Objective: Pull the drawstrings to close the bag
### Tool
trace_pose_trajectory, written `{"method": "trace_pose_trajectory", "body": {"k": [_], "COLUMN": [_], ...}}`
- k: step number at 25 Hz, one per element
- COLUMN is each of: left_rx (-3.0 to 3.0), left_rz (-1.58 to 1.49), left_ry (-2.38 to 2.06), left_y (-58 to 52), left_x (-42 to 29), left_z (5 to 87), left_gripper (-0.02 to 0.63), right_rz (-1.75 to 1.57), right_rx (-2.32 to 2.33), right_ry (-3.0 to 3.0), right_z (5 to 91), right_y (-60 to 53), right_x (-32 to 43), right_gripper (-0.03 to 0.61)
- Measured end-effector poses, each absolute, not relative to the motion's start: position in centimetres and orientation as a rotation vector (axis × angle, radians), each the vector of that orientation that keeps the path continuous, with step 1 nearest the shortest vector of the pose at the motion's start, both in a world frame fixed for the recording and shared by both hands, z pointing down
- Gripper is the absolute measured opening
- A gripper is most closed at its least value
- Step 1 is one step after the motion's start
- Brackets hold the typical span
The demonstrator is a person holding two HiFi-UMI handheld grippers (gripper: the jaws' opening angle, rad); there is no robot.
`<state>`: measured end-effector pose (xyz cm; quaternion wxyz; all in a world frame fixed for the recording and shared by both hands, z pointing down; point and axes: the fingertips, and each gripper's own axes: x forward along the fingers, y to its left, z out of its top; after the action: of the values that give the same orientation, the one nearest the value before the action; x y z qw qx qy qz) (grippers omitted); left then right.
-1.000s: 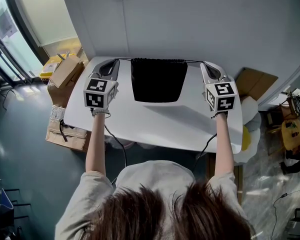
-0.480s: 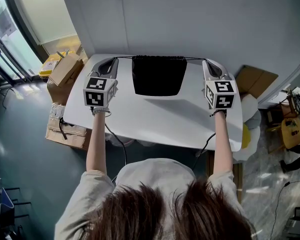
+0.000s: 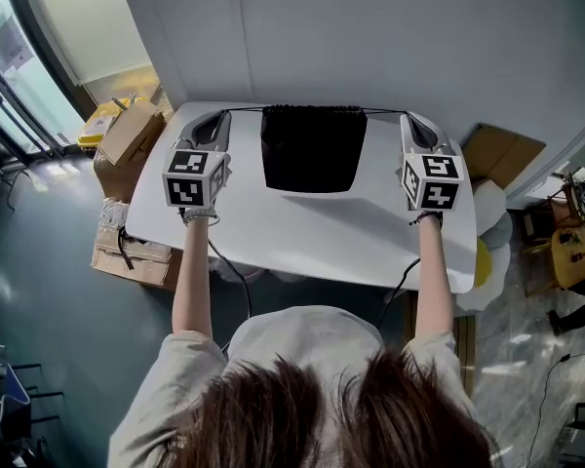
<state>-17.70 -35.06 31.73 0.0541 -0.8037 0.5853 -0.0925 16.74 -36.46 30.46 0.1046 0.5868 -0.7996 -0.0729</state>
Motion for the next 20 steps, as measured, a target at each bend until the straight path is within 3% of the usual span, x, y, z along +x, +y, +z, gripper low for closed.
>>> {"method": "trace_pose_trajectory", "body": {"k": [20], "left_rx": [-2.431], "left_rz": [-0.248], "left_ry": [1.832], "left_y": [-34.9], "left_x": [-18.33], "left_z": [32.0], "left_gripper": [-0.002], "right_rz": [-0.098], "right_rx": [1.884], "right_ry": [-2.38], "right_z": [30.24], "right_y": [-36.37], "right_x": [17.74], "right_gripper": [0.015]}}
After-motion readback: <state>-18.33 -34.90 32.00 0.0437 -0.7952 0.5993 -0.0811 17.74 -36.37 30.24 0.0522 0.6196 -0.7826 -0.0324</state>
